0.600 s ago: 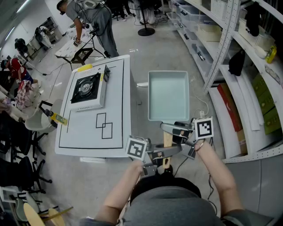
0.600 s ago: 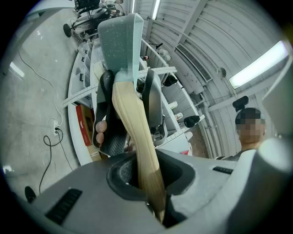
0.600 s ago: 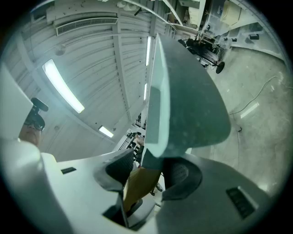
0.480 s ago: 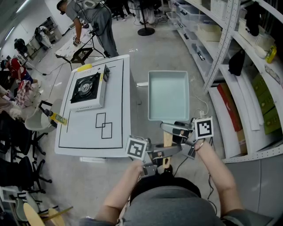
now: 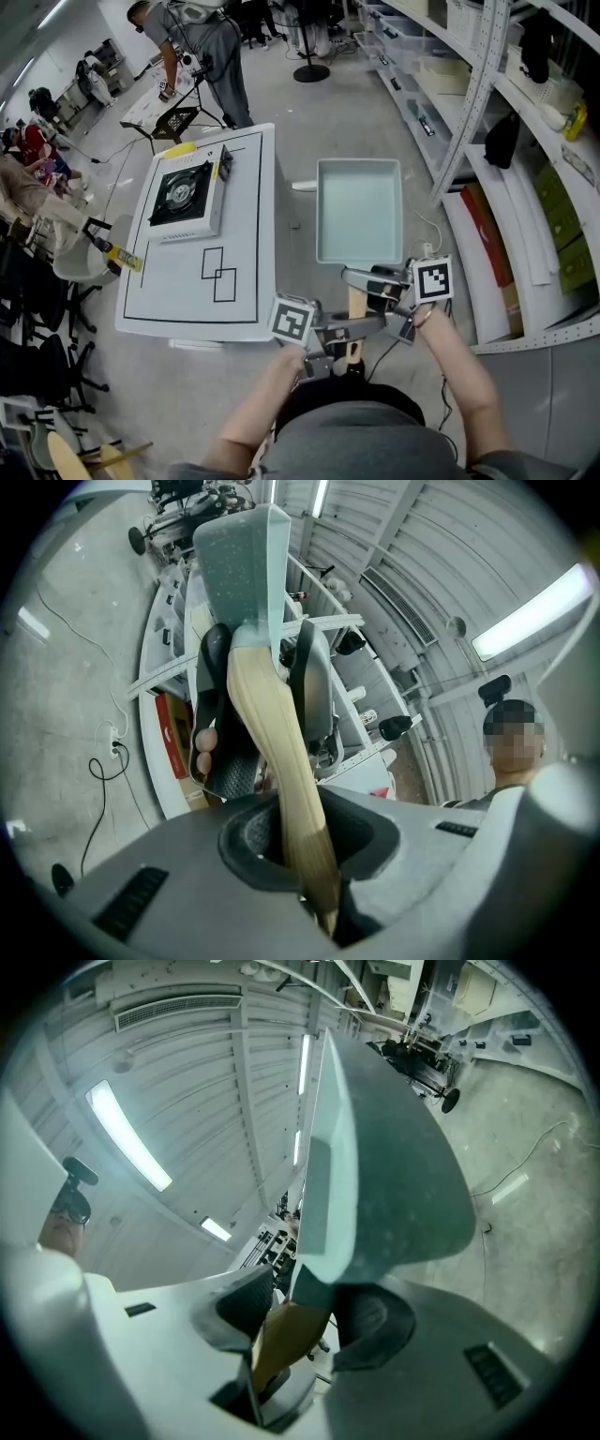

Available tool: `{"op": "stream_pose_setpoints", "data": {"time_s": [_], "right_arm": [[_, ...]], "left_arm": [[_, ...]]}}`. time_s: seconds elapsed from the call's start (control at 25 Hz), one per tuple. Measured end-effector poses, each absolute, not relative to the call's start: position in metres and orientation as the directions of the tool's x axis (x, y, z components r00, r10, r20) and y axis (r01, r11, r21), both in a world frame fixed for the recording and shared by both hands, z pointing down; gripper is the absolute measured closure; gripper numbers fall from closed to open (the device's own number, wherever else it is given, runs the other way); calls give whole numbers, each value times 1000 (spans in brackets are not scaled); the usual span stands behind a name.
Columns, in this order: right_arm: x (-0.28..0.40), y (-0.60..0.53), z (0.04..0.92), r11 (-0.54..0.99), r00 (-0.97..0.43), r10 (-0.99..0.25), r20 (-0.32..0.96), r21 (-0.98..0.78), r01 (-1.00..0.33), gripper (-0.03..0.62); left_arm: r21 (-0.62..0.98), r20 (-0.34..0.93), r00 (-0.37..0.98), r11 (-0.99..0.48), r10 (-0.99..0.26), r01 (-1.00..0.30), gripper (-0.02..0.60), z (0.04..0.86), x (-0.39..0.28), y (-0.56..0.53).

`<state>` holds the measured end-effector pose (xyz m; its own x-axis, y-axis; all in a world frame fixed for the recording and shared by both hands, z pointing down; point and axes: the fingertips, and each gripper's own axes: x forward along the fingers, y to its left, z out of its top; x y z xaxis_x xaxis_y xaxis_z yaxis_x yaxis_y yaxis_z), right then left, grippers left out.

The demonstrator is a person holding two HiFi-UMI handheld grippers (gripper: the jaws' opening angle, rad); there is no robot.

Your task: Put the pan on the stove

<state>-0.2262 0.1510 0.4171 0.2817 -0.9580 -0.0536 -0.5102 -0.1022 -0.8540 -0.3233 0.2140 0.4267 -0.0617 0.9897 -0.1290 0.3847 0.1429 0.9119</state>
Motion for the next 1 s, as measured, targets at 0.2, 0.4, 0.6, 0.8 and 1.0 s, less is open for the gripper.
{"op": "stream_pose_setpoints", "data": {"time_s": [0.2, 0.4, 0.6, 0.8, 1.0], "right_arm": [[-223, 158, 418, -94, 279, -959, -58, -860, -501, 408], [-209, 161, 419, -92, 285, -957, -61, -864, -495, 408], [-177, 164, 428, -106, 293, -955, -45, -871, -479, 410], [-127, 170, 437, -117, 310, -950, -36, -879, -462, 410], [-56, 165, 442, -115, 295, -955, -32, -878, -465, 410]], "left_arm": [[913, -118, -61, 132, 991, 386, 537, 429, -319, 221], [922, -119, -64, 134, 991, 364, 535, 429, -306, 224], [923, -125, -66, 141, 990, 357, 535, 435, -274, 225], [923, -133, -78, 152, 988, 354, 535, 443, -225, 229], [923, -142, -66, 156, 988, 351, 535, 448, -154, 226]]}}
